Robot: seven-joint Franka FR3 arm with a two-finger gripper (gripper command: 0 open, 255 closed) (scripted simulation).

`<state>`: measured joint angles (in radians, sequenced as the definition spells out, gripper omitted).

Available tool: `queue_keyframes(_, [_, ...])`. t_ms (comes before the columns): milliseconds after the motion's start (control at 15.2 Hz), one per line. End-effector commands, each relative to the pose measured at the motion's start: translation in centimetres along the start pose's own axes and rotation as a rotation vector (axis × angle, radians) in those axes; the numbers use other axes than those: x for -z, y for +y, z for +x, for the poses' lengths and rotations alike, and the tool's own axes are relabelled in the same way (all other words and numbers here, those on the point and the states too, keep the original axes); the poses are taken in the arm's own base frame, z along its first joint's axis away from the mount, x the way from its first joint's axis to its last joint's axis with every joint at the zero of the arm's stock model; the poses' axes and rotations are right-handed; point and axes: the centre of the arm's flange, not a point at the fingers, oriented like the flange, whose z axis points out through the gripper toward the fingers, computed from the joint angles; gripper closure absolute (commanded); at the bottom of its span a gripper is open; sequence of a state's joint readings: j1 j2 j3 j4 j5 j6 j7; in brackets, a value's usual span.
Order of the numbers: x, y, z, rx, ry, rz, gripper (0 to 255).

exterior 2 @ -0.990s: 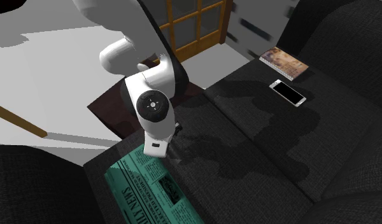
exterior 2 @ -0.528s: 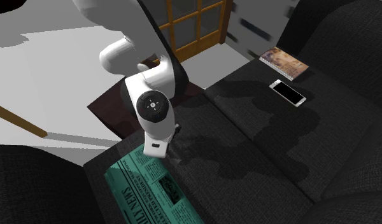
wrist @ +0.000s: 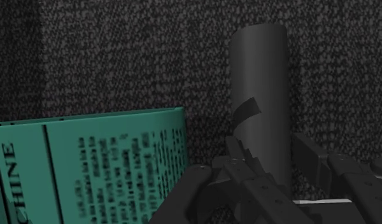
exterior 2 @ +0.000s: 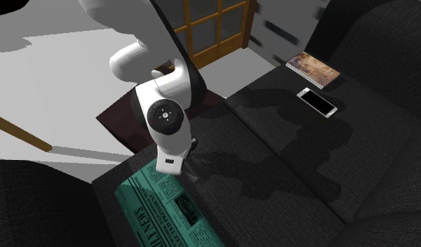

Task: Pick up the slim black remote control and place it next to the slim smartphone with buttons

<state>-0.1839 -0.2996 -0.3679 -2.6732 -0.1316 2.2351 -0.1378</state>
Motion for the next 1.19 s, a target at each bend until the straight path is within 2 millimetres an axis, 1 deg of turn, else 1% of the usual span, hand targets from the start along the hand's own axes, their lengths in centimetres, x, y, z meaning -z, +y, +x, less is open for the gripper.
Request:
queue_keyframes(0, [-0.6, -0.6, -0.1, 0.005, -0.017, 0.003, 255])
queue_keyframes(1122, [8.3, -0.9, -1.4, 0.005, -0.017, 0.003, 255])
